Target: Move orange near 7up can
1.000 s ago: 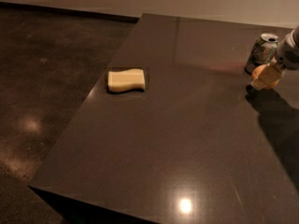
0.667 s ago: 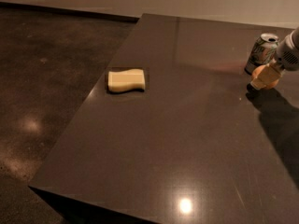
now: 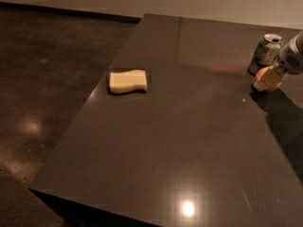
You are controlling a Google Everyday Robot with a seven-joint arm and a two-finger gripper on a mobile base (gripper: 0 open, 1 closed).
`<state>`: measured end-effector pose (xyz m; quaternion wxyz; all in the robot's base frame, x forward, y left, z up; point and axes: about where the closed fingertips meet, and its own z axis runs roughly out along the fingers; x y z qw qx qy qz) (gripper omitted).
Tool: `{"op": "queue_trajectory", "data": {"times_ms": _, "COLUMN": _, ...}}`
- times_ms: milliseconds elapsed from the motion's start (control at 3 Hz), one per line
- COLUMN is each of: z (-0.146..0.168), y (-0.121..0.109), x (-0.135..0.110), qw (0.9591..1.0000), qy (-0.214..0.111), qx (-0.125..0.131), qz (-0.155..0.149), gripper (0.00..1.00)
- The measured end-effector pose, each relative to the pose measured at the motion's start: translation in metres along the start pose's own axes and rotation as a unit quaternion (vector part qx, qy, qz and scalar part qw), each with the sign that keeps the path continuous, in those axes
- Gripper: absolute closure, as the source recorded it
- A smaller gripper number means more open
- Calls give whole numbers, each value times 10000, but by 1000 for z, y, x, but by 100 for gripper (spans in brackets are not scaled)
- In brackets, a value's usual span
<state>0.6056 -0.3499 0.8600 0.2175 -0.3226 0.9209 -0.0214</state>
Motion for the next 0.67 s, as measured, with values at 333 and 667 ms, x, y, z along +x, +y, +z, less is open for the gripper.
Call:
{"op": "queue_trajectory", "data": {"times_ms": 333, "z": 2, "y": 1, "x": 0, "qw": 10000, "qy": 3, "qx": -18, "qz": 1, "gripper": 0}}
{"op": "queue_trajectory", "data": {"times_ms": 667, "z": 3, "y": 1, "x": 0, "qw": 10000, "qy": 3, "qx": -18, "qz": 1, "gripper": 0}}
